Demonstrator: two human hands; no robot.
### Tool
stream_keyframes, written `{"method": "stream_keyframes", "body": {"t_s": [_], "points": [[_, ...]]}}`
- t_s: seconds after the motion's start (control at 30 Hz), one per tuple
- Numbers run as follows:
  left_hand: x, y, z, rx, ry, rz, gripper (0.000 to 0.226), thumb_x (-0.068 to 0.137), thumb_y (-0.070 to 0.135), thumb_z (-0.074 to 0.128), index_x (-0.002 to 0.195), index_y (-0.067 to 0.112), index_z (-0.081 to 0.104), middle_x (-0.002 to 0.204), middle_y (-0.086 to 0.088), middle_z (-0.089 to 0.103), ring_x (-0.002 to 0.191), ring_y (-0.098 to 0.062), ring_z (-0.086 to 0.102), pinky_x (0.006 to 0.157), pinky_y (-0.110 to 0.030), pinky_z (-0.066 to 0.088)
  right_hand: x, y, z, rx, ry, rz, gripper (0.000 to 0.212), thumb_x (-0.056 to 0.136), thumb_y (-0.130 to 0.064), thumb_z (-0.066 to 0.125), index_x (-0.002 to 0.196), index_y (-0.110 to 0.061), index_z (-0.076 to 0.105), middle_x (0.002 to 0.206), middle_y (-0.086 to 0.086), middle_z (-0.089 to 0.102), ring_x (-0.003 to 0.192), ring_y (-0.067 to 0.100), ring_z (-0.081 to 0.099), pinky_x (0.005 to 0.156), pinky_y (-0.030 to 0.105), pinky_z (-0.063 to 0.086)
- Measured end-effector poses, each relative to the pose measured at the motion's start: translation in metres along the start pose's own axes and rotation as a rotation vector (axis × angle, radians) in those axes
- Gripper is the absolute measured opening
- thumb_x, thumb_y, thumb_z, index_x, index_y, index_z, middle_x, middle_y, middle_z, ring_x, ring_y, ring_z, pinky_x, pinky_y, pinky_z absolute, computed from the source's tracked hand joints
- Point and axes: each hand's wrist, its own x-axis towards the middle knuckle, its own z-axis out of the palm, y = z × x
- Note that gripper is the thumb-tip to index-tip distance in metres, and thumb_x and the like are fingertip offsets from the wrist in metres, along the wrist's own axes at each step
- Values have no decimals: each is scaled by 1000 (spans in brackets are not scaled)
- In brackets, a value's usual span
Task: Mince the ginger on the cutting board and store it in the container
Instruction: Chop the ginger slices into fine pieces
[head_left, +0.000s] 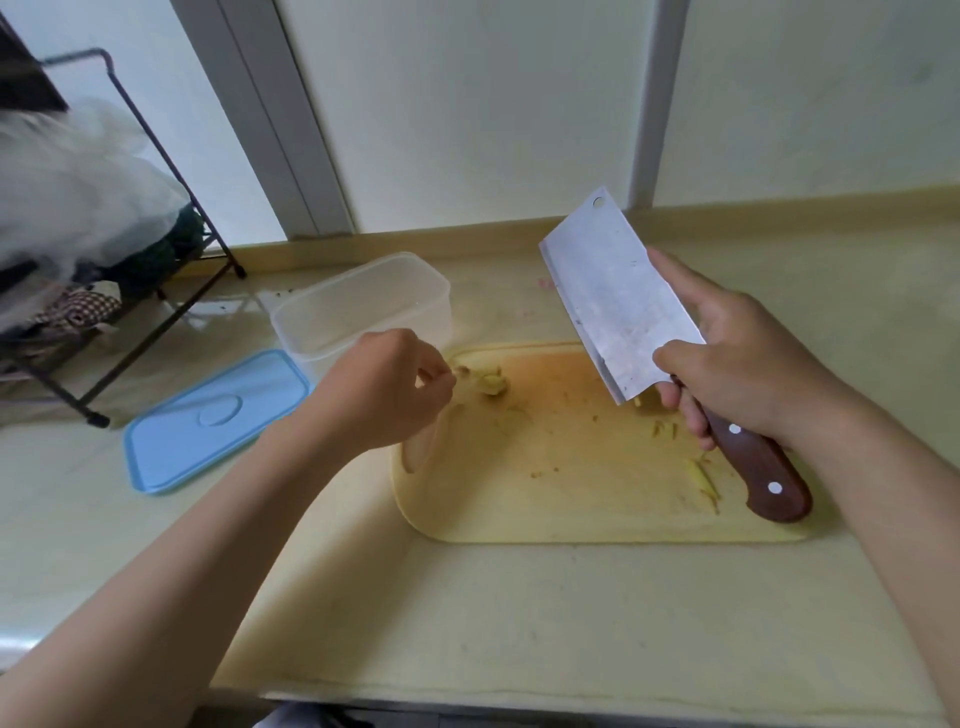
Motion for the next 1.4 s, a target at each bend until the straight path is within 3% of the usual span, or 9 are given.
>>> {"method": "stream_keyframes", "body": {"t_s": [0.1,0.2,0.47,0.7,0.9,1.03,1.17,1.27,1.4], "points": [[7,7,-1,-37,-42,137,19,90,28,70,107,23,77,97,7,65,82,-9,59,70,-17,42,0,0,-1,0,4,-1,91,93,1,43,153,-65,24,66,16,64,43,26,52,44,34,51],[13,14,7,30,-118,230,30,90,31,71,119,24,73,110,5,67,92,-12,59,78,-23,45,0,1,-2,0,15,-4,91,93,1,43,153,-65,24,66,15,64,42,25,52,43,34,51],[20,23,8,-15,-117,180,19,92,16,65,108,20,75,94,4,71,87,-15,66,82,-33,57,-1,1,-4,6,17,0,91,93,1,43,153,-66,24,60,10,63,43,25,53,43,35,53],[21,20,2,-100,-225,133,12,89,19,74,100,25,77,89,15,69,85,1,63,72,-7,44,-2,1,-4,9,17,-7,92,92,1,43,153,-65,23,61,11,63,43,25,53,43,34,52],[21,21,3,-60,-196,150,17,92,15,65,102,22,76,98,8,70,88,-8,64,83,-23,53,-2,1,-3,-5,15,-11,92,91,1,42,155,-62,22,61,8,64,43,24,53,42,33,52],[20,22,6,-71,-161,131,18,93,12,63,103,20,75,87,15,65,81,-2,62,72,-10,46,-2,1,-3,-12,14,-16,92,92,0,42,156,-62,21,62,9,64,42,24,54,42,33,52],[20,26,2,-219,-141,50,15,93,9,63,99,20,71,81,19,70,76,-1,68,69,-14,56,-2,2,-3,-15,10,-12,92,91,0,42,156,-62,21,54,2,63,44,25,56,42,34,52],[19,27,2,-212,-121,32,17,93,9,62,100,23,70,86,15,70,80,-4,67,68,-12,53,-2,2,-3,-21,6,-14,92,91,0,42,156,-61,20,52,-1,63,44,25,56,42,33,52],[17,25,2,-181,-145,33,25,93,10,61,110,25,72,96,7,68,84,-10,65,78,-27,57,-3,2,-3,-24,5,-17,93,91,0,41,157,-60,19,52,-2,63,45,24,57,41,32,51]]}}
